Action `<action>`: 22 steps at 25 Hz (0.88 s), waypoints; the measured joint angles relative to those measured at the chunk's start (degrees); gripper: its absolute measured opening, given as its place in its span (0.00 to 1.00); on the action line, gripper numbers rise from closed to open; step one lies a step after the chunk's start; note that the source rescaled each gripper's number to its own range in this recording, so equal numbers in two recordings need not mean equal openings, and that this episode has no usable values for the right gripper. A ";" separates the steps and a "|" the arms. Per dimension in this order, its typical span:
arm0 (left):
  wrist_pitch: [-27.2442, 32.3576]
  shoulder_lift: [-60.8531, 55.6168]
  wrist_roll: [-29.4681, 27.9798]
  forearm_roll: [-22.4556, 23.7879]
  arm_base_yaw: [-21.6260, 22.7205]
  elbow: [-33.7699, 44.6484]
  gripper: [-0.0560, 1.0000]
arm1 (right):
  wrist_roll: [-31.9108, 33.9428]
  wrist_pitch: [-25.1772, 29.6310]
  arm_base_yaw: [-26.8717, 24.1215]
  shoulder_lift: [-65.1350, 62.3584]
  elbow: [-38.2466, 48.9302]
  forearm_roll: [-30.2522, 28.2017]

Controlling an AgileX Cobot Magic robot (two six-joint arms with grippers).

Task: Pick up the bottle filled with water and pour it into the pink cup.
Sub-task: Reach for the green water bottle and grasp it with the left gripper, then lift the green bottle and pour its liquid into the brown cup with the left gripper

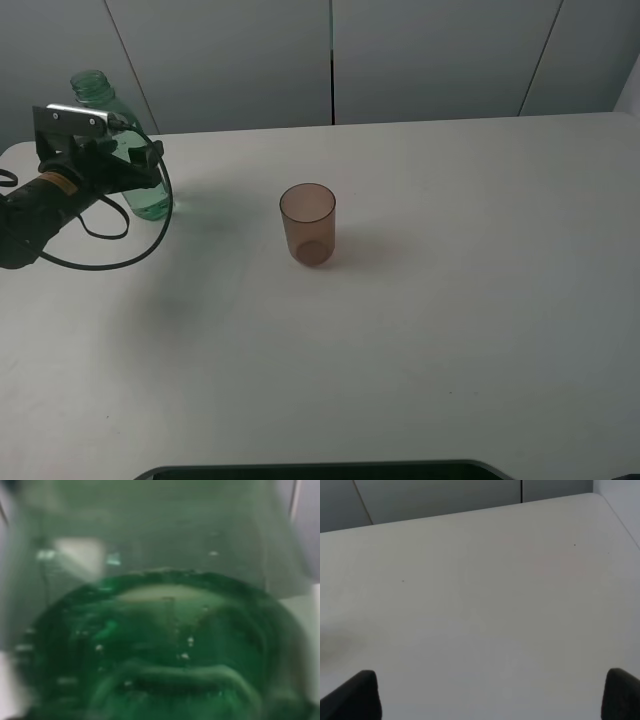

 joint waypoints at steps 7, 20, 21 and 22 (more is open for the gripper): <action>0.00 0.00 -0.11 0.15 0.00 0.00 0.09 | 0.00 0.00 0.00 0.00 0.00 0.00; -0.24 0.00 -0.11 1.52 0.10 0.00 0.08 | 0.00 0.00 0.00 0.00 0.00 0.00; -0.24 -0.12 0.00 2.35 0.10 0.00 0.08 | 0.00 0.00 0.00 0.00 0.00 0.00; -0.12 -0.36 0.00 3.13 0.10 0.00 0.08 | 0.00 0.00 0.00 0.00 0.00 0.00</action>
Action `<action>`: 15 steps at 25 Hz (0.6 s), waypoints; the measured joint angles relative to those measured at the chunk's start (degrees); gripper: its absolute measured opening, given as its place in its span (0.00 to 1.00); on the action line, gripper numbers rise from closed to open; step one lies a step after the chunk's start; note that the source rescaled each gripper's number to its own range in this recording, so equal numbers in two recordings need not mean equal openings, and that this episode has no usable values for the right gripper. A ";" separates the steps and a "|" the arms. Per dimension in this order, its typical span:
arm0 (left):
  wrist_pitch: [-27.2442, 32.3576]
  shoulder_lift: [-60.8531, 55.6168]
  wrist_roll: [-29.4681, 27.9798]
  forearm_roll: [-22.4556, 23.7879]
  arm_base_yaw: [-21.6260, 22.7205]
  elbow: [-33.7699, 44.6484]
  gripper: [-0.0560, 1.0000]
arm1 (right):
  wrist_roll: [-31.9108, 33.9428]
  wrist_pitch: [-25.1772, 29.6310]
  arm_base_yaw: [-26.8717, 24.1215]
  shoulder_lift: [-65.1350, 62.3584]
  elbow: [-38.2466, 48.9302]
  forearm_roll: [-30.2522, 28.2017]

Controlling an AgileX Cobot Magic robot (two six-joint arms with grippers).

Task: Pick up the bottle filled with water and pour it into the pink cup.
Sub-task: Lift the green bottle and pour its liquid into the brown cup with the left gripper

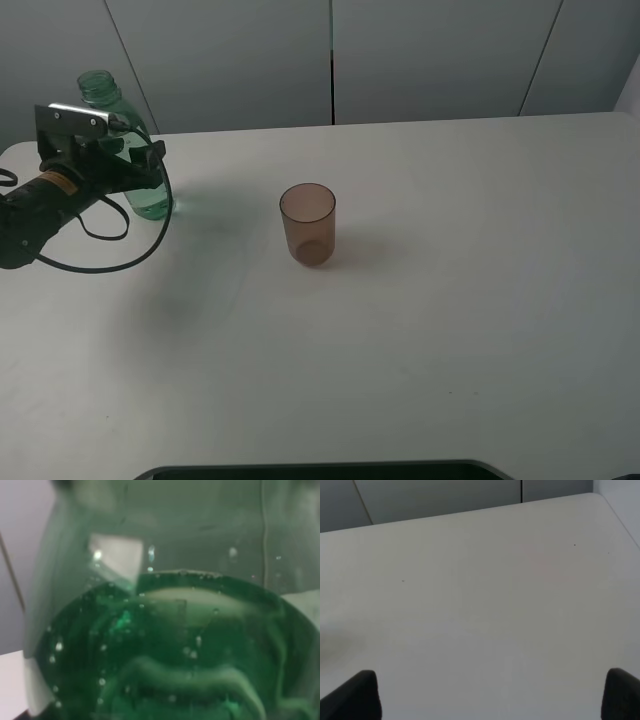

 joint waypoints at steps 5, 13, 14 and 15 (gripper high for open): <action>3.01 -2.33 0.00 2.97 0.00 0.11 0.06 | 0.00 0.00 0.00 0.00 0.00 0.00; 7.04 -8.27 -0.19 9.96 0.00 -2.79 0.06 | 0.00 0.00 0.00 0.00 0.00 0.00; 8.81 -8.35 -0.87 11.84 0.00 -4.09 0.06 | 0.00 0.00 0.00 0.00 0.00 0.00; 10.35 -8.35 -1.50 14.25 0.00 -5.45 0.06 | 0.00 0.00 0.00 0.00 0.00 0.00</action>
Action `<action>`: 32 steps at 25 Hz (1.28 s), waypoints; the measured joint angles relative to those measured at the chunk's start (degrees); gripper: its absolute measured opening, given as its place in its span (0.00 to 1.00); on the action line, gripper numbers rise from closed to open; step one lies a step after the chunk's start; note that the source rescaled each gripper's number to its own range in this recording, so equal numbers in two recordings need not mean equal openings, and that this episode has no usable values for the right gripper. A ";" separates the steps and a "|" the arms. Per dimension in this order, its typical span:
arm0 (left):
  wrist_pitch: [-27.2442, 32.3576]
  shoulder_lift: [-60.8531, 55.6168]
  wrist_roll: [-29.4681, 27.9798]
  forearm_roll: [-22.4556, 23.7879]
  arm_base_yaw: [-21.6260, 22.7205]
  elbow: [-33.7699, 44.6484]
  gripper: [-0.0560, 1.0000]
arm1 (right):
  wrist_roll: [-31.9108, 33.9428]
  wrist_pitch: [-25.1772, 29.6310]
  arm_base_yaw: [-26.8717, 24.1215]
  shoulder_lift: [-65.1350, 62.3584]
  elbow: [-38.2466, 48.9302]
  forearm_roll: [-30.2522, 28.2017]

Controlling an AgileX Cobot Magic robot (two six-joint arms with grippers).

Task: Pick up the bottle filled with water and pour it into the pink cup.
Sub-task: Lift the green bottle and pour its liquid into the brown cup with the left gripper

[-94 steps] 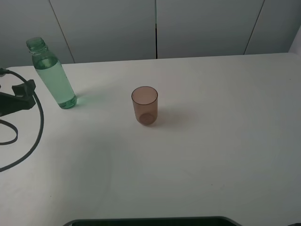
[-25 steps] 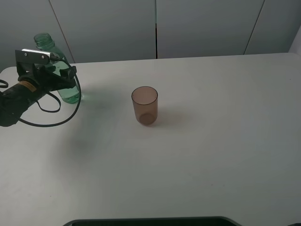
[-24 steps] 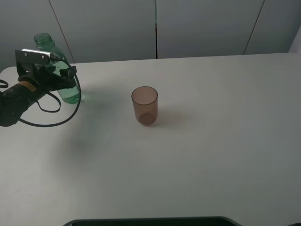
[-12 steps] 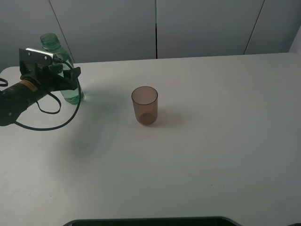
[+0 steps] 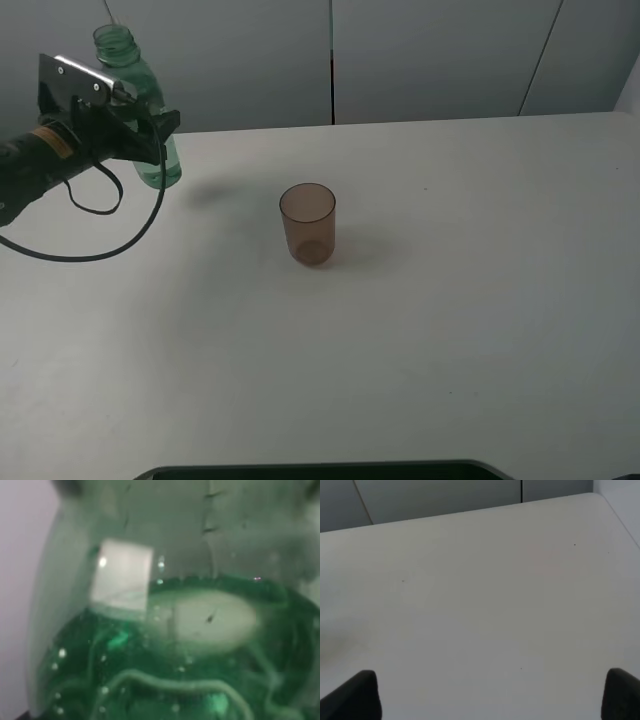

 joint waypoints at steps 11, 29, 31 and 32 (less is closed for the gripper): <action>8.15 0.00 -2.03 16.20 -1.48 -10.39 0.06 | 0.00 0.00 0.00 0.00 0.00 0.00; 17.95 0.00 20.38 17.05 -12.29 -13.09 0.06 | 0.00 0.00 0.00 0.00 0.00 0.00; 18.22 0.00 22.75 17.16 -12.29 -13.09 0.06 | 0.00 0.00 0.00 0.00 0.00 0.00; 18.36 0.00 23.65 17.16 -12.29 -13.09 0.06 | 0.00 0.00 0.00 0.00 0.00 0.00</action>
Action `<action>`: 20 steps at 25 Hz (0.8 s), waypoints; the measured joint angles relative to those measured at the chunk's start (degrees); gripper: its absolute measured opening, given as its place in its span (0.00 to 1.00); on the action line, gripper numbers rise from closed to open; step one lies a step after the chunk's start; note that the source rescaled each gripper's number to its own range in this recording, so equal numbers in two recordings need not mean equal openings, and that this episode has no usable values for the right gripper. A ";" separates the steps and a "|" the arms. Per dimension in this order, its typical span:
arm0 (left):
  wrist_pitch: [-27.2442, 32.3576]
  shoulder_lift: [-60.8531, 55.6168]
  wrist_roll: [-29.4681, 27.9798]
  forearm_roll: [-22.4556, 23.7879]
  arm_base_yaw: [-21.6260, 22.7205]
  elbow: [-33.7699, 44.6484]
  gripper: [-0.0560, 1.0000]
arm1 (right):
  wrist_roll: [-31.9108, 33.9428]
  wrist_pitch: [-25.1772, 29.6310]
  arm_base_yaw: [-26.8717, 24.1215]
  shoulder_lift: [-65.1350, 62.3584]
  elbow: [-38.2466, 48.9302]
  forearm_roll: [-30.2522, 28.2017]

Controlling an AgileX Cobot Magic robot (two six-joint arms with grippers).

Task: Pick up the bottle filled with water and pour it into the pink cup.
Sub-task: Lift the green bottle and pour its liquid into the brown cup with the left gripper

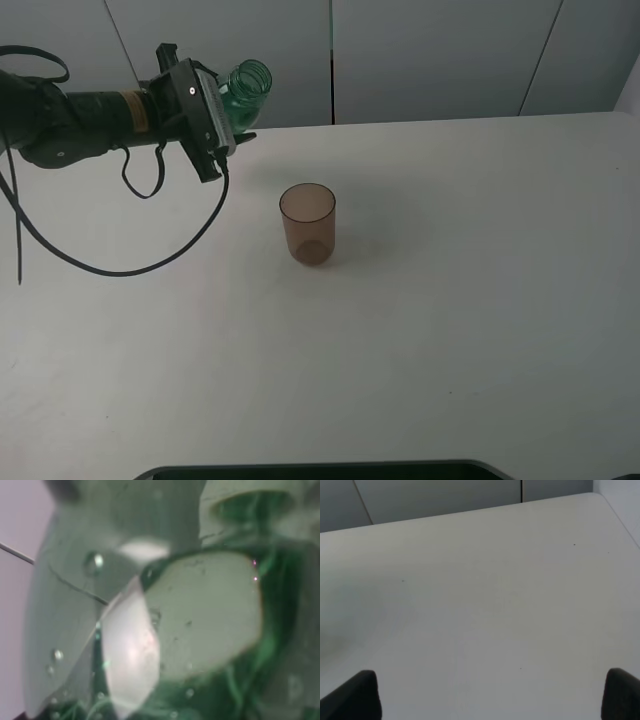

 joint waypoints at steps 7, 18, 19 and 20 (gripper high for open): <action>1.85 0.00 4.30 0.75 -1.80 0.00 0.06 | 0.00 0.00 0.00 0.00 0.00 0.00; 3.75 0.00 12.61 1.21 -3.17 0.00 0.06 | 0.00 0.00 0.00 0.00 0.00 0.00; 4.02 0.00 13.48 1.21 -3.17 0.00 0.06 | 0.00 0.00 0.00 0.00 0.00 0.00; 4.14 0.00 14.22 1.21 -3.17 0.00 0.06 | 0.00 0.00 0.00 0.00 0.00 0.00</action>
